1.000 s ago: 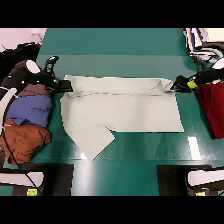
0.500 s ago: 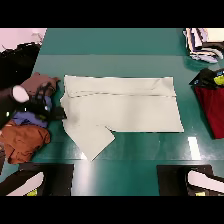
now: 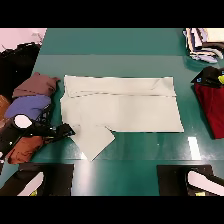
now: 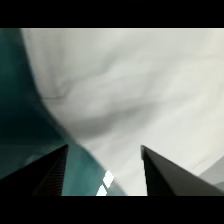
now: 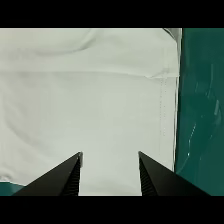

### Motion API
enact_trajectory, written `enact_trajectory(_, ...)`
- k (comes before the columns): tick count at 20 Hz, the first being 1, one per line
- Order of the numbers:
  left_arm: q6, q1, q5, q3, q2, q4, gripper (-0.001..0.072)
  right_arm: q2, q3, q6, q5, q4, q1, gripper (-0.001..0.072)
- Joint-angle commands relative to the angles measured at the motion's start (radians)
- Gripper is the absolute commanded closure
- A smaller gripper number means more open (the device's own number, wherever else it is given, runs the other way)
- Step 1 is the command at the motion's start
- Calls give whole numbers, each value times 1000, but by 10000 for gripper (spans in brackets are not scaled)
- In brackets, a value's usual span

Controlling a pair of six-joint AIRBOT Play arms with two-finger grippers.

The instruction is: Fold the shirts.

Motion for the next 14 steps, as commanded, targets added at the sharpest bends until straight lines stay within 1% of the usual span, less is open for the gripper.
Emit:
enact_trajectory(1,59,0,105,-34,5,-109,160,3,1,1,11,3,1,301)
enact_trajectory(2,59,0,115,-34,5,-122,217,3,1,1,13,3,2,301)
enact_trajectory(3,59,0,121,-34,5,-127,413,3,0,1,24,3,1,301)
enact_trajectory(4,59,0,121,-32,5,-135,579,3,-1,1,39,0,-6,301)
enact_trajectory(5,72,0,118,-25,6,-142,688,11,-21,0,45,0,-21,301)
enact_trajectory(7,85,0,90,2,6,-141,685,48,-131,0,34,-1,-78,301)
enact_trajectory(10,112,0,50,61,6,-141,685,114,-392,-8,21,-1,-221,299)
enact_trajectory(11,113,0,47,74,6,-142,685,129,-484,-8,9,0,-272,266)
enact_trajectory(12,120,0,49,83,6,-142,685,134,-577,-9,-6,1,-322,210)
enact_trajectory(14,129,0,49,85,6,-141,685,133,-734,-14,-54,4,-394,212)
